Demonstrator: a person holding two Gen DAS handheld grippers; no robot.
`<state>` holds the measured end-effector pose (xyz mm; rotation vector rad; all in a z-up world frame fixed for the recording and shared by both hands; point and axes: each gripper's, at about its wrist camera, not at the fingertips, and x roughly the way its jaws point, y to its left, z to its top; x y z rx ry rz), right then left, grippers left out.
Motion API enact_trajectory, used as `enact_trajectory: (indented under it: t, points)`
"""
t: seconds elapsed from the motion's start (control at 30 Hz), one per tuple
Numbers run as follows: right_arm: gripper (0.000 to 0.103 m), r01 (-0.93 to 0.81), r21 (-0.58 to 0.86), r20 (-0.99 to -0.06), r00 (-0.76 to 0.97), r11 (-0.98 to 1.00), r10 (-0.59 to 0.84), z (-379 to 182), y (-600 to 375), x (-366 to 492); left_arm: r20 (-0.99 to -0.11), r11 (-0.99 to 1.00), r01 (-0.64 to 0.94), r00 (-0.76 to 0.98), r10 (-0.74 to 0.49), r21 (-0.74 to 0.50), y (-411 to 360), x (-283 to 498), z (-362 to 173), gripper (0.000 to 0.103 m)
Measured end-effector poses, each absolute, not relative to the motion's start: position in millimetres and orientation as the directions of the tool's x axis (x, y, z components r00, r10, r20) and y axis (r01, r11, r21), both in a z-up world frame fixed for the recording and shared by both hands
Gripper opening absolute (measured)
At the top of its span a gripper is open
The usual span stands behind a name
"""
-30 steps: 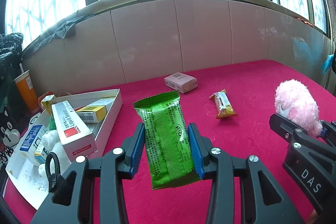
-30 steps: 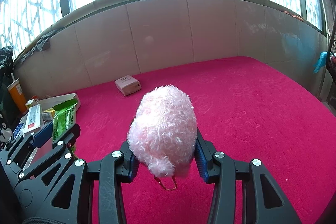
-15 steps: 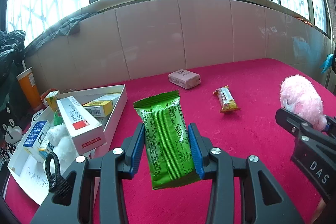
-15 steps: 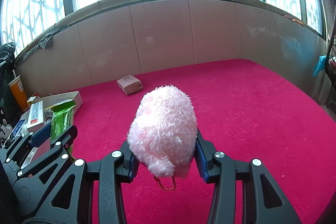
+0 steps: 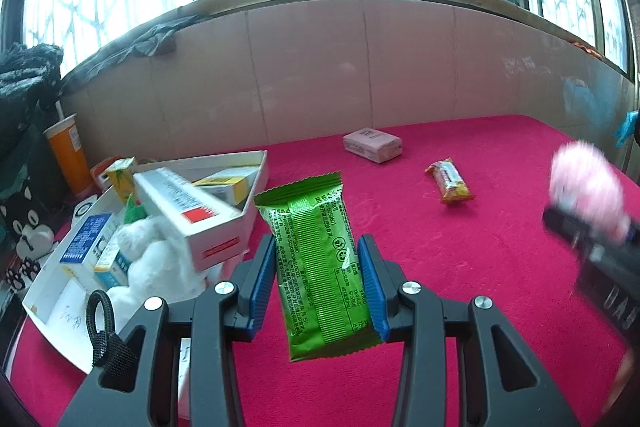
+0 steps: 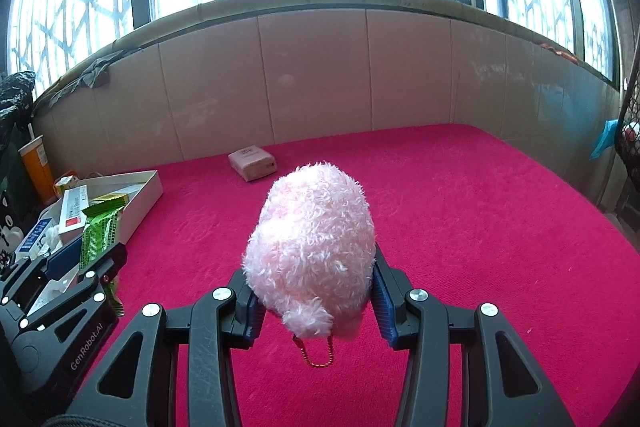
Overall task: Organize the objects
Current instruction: 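Lift the green wrapper and pink plush with both tools toward the tray, then carry the green wrapper and pink plush with both tools over the tray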
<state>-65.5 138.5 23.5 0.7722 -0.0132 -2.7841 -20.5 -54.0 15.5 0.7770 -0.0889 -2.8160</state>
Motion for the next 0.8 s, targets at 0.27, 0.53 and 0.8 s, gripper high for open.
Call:
enact_trajectory:
  t: [0.27, 0.53, 0.8]
  points:
    - [0.049, 0.252, 0.038, -0.504, -0.831, -0.967, -0.236, 22.1, 131.4, -57.3, -0.501, -0.97, 0.219, -0.831, -0.242, 0.106, -67.0, -12.5, 14.6, 0.04]
    - [0.049, 0.263, 0.028, -0.509, -0.826, -0.964, -0.24, 22.6, 124.6, -53.2, -0.494, -0.968, 0.219, -0.832, -0.251, 0.123, -70.6, -6.7, 15.4, 0.04]
    - [0.049, 0.279, 0.022, -0.518, -0.818, -0.96, -0.25, 22.2, 117.3, -48.7, -0.475, -0.961, 0.238, -0.836, -0.275, 0.138, -82.7, 6.7, 17.7, 0.04]
